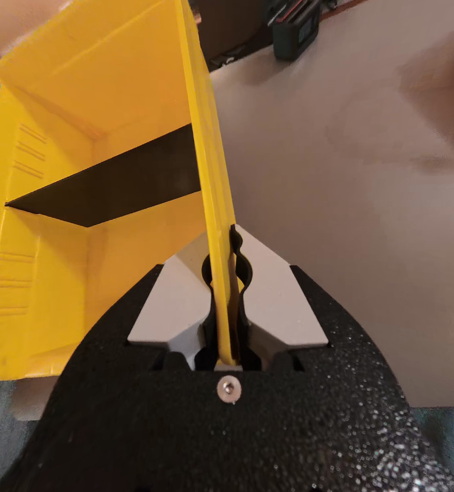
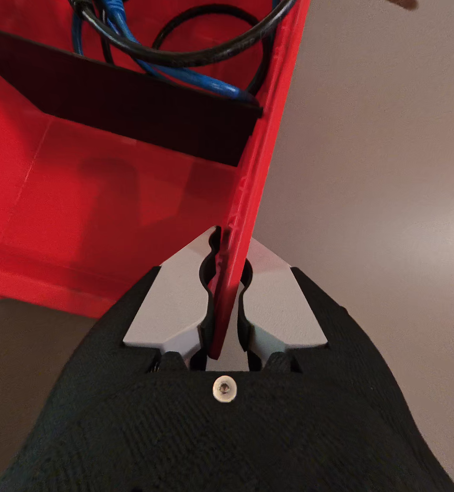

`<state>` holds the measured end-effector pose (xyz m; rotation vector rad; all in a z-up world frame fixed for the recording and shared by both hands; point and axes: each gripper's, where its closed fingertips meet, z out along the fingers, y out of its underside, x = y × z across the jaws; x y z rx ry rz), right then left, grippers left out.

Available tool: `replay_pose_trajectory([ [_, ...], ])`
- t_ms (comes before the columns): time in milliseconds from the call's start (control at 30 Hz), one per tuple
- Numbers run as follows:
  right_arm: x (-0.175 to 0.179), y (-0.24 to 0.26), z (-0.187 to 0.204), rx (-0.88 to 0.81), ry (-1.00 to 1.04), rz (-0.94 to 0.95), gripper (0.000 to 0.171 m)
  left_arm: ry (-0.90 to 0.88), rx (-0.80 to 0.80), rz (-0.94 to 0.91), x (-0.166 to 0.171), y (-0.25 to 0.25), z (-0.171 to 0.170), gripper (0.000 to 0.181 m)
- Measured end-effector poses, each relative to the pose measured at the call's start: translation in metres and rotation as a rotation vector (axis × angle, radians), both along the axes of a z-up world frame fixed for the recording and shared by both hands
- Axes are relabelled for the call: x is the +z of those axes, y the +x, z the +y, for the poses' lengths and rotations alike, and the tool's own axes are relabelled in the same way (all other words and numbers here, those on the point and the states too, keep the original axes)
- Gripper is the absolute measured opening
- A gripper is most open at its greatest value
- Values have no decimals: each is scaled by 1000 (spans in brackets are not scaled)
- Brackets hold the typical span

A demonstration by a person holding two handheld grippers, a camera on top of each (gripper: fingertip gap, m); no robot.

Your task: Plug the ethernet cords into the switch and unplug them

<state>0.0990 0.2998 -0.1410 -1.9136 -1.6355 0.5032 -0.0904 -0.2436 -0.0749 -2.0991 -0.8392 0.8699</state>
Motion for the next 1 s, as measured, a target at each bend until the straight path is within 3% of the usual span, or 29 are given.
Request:
replay_pose_trajectory([
  [33,0,-9,-14,35,8,1,10,5,-9,21,8,4,1,3],
  [133,3,-34,-70,175,-21,41,28,28,-40,85,31,12,9,3],
  [267,12,-57,-168,483,-158,151,70,27,-86,174,59,21,27,4],
  [367,51,-57,-213,705,-223,358,90,48,-157,245,81,30,51,4],
  [467,90,-52,-183,675,-10,490,94,95,-284,299,103,47,88,4],
  [700,186,4,-56,252,316,696,88,53,-691,254,123,113,214,4],
  [867,231,73,21,-74,484,777,79,48,-1011,164,111,175,306,4],
  [1000,258,117,37,-215,493,864,84,54,-1198,41,92,226,367,4],
])
